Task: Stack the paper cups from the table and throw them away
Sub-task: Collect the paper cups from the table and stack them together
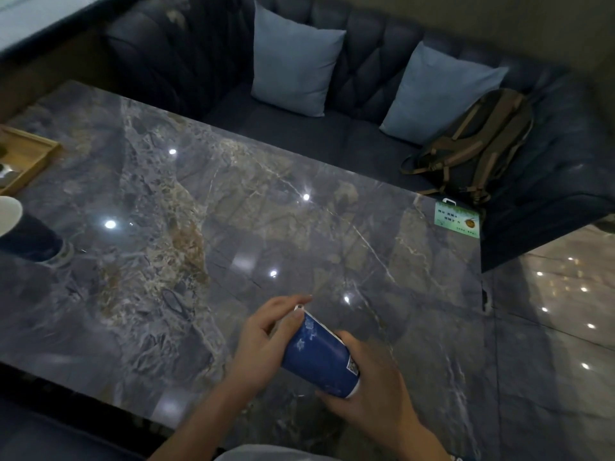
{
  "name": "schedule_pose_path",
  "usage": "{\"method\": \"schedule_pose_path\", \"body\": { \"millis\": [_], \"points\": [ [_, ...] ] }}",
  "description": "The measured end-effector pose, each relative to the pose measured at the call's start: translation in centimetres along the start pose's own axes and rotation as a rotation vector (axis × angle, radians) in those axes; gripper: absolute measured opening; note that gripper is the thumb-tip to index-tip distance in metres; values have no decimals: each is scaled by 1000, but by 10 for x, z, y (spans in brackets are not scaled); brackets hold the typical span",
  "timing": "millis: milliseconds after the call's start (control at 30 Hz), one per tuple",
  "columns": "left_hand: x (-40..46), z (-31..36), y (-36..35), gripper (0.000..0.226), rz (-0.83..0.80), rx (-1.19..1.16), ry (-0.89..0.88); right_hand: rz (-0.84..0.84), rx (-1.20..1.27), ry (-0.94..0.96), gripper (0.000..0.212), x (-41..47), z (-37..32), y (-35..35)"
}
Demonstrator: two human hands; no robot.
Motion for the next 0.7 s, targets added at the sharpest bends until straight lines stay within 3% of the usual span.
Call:
{"method": "schedule_pose_path", "body": {
  "millis": [300, 700],
  "points": [
    [2, 5, 6, 31, -37, -75, -28, -168, 181, -47, 70, 2, -5, -3],
    [-3, 16, -4, 26, -73, 40, -31, -201, 281, -37, 71, -2, -6, -4]
  ]
}}
Point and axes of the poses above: each hand's wrist, its own x-axis towards the middle knuckle, its own y-axis out of the back of the hand, z = x × y, the point moved 8 cm from there along x, towards the middle knuckle, and after that the axes turned 12 degrees about -z, right-handed, at the moved point
